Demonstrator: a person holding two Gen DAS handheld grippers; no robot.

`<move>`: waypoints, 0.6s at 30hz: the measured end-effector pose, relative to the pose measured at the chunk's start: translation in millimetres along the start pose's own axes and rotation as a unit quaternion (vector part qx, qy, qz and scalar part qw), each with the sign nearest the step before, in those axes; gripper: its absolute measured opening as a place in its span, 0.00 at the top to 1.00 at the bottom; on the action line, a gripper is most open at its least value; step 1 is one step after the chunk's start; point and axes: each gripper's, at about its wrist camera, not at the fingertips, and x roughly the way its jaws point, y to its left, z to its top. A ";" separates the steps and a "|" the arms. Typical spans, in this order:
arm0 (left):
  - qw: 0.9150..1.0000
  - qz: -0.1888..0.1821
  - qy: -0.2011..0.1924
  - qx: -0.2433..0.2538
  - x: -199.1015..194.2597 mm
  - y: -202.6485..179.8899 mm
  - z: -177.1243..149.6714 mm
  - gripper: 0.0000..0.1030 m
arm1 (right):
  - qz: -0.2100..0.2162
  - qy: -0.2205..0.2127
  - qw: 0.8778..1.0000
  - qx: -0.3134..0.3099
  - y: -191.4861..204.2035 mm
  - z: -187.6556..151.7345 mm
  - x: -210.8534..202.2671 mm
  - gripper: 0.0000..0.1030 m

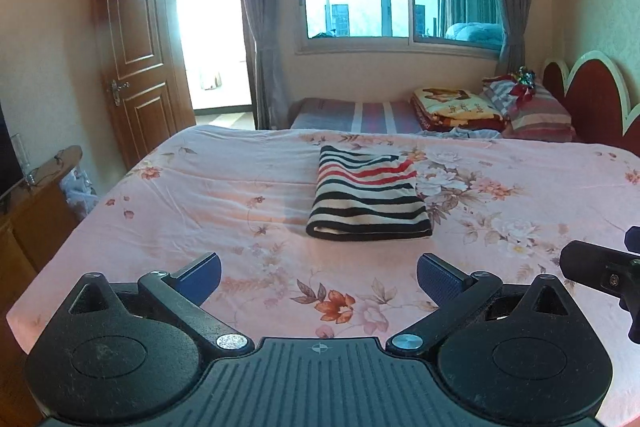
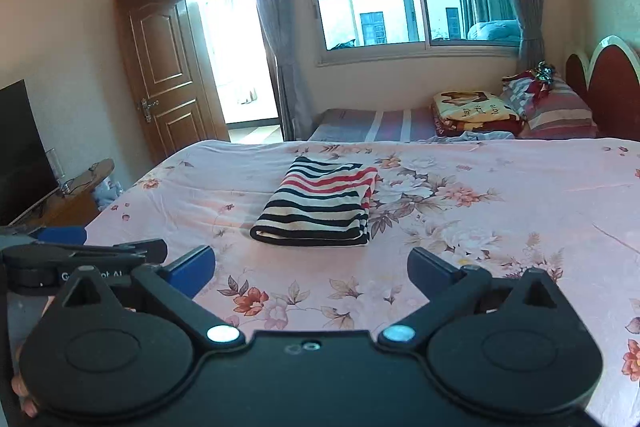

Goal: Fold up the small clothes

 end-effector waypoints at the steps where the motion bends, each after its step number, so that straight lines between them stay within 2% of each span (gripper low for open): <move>1: 1.000 0.002 -0.002 0.001 -4.1 0.7 -0.8 0.00 | -0.010 -0.002 1.000 -0.002 3.2 0.0 -4.6 0.01; 4: 1.000 -0.003 0.003 0.003 -12.9 0.0 -4.5 0.00 | -0.052 -0.017 0.998 -0.026 12.1 -1.5 -13.4 0.01; 7: 1.000 -0.005 0.006 -0.001 -17.5 -2.3 -6.2 0.00 | -0.076 -0.039 0.996 -0.021 11.7 -3.1 -22.5 0.01; 18: 1.000 -0.008 0.007 -0.016 -27.2 3.3 -9.1 0.00 | -0.095 -0.048 0.994 -0.029 16.0 -12.9 -29.1 0.01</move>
